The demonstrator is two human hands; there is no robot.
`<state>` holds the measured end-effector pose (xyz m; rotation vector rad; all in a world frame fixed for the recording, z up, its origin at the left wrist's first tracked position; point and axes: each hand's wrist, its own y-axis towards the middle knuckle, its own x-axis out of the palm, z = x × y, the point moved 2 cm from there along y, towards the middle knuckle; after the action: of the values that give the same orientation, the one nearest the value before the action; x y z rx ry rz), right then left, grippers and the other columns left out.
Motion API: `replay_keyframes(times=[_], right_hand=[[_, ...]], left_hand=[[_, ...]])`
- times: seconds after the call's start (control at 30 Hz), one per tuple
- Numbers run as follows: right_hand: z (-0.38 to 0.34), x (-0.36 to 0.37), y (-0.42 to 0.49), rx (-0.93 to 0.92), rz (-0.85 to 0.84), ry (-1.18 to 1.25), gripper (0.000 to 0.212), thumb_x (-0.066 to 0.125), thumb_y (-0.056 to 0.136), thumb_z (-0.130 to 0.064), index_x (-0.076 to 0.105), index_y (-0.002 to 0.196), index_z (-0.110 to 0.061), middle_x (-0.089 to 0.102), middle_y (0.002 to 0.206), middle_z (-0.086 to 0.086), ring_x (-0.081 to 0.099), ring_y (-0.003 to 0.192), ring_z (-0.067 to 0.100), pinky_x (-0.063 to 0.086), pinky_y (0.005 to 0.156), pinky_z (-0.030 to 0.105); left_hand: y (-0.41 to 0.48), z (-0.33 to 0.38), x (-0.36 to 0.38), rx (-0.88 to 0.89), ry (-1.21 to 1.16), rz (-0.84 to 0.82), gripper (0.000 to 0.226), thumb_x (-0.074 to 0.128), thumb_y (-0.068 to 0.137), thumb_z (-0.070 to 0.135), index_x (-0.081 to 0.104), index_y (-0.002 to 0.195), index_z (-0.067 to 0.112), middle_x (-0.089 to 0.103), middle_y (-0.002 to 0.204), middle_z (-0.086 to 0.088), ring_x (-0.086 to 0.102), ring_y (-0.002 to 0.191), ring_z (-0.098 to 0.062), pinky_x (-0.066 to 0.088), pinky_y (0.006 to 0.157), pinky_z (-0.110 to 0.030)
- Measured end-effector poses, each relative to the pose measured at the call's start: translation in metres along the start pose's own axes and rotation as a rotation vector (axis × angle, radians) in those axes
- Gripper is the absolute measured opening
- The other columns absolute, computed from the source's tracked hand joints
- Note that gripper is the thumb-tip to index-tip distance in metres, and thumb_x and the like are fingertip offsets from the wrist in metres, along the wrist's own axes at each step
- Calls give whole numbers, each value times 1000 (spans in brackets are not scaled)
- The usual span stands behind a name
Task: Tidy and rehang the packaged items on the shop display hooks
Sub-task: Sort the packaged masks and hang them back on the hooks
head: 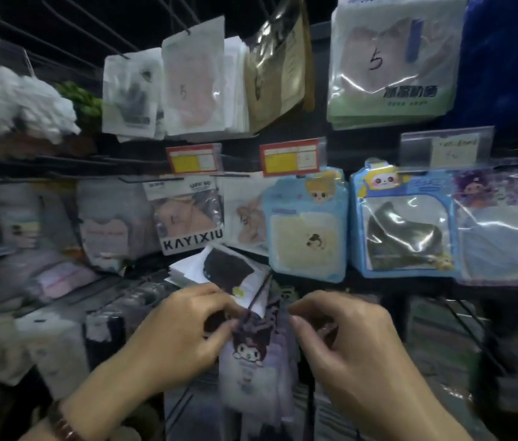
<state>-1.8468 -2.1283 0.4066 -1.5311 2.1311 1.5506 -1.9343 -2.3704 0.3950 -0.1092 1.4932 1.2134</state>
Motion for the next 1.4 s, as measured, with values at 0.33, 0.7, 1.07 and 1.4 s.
replay_keyframes(times=[0.33,0.7,1.07,1.4], right_hand=[[-64,126,21,186,-93,-149,18,72,93,-39,75,109,-33,71,99,-19,66,97,-2,42,77,7],[-34,173,123,404,-315,-502,71,74,89,-56,49,150,-31,54,145,3,46,137,31,39,111,48],[-18,191,146,181,-298,-432,28,69,88,-53,71,95,-26,71,87,-6,69,79,21,63,72,45],[-43,203,146,125,-355,-744,13,54,104,-23,63,107,-14,62,100,9,62,88,34,49,70,43]], left_hand=[[6,-155,-61,26,87,-91,33,77,89,48,69,121,43,60,118,23,61,115,-7,55,103,-38],[70,-195,-31,18,15,-225,64,83,88,45,56,145,34,61,144,12,56,135,-12,48,117,-40],[88,-201,-21,7,39,-297,55,81,93,40,61,143,35,67,141,16,60,133,-6,53,113,-34],[83,-204,-22,117,24,-316,30,76,95,46,72,125,41,60,122,20,59,116,-6,55,105,-39]])
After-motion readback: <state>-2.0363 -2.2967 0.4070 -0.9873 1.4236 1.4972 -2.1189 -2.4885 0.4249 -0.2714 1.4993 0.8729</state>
